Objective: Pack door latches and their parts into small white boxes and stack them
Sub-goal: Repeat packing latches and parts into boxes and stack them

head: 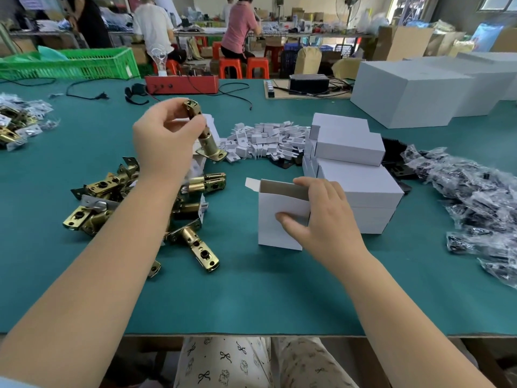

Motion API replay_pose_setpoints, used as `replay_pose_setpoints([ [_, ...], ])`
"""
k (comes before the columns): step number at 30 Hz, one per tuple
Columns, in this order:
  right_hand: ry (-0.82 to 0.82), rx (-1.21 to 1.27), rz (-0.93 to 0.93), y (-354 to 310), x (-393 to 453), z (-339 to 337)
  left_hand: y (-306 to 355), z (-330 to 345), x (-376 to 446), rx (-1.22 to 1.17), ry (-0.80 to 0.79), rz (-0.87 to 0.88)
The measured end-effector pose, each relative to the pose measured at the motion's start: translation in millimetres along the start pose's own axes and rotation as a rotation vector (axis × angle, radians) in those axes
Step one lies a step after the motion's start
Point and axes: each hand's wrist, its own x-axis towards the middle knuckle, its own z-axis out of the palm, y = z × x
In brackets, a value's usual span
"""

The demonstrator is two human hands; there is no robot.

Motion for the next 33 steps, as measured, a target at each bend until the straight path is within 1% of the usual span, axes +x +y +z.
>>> replay_pose_setpoints([
  [2, 0.009, -0.001, -0.007, 0.5, 1.7, 0.9, 10.7, 7.2, -7.2, -0.197, -0.002, -0.069],
  [4, 0.022, 0.031, 0.003, 0.8, 2.1, 4.0, 22.3, 16.4, -16.4, -0.434, -0.065, -0.166],
  [5, 0.024, 0.068, 0.025, -0.6, 1.2, 5.1, 27.6, 20.8, -22.6, -0.489, -0.106, -0.198],
  [6, 0.028, 0.105, 0.045, -2.7, 0.3, 5.9, 31.9, 25.0, -29.9, -0.492, -0.146, -0.203],
  [9, 0.065, 0.159, 0.065, -6.0, -2.2, 9.6, 37.4, 36.0, -55.3, -0.367, -0.224, -0.129],
  [11, 0.090, 0.171, 0.084, -5.4, -1.4, 12.0, 37.0, 40.8, -67.7, -0.254, -0.220, -0.072],
  [13, 0.092, 0.187, 0.109, -5.0, 0.2, 14.3, 36.4, 43.7, -75.4, -0.173, -0.181, -0.009],
  [14, 0.094, 0.193, 0.112, -4.8, 0.8, 15.7, 36.5, 44.8, -78.7, -0.141, -0.161, 0.040],
  [18, 0.103, 0.194, 0.114, -6.7, 0.4, 18.2, 39.3, 48.0, -93.0, -0.004, -0.139, 0.326],
  [21, 0.122, 0.191, 0.084, -6.4, -0.8, 17.3, 39.3, 49.2, -92.0, 0.087, -0.103, 0.441],
  [24, 0.115, 0.205, 0.059, -6.0, -1.8, 16.6, 37.0, 48.5, -83.6, 0.157, -0.066, 0.423],
  [26, 0.128, 0.196, 0.030, -5.3, -4.2, 18.0, 34.4, 47.4, -77.5, 0.154, -0.056, 0.351],
  [29, 0.161, 0.252, 0.052, -5.4, -10.0, 19.8, 35.4, 48.0, -70.8, 0.131, -0.058, 0.238],
  [33, 0.172, 0.393, 0.109, -6.9, -13.6, 19.7, 40.3, 53.0, -63.2, 0.093, -0.150, 0.159],
])
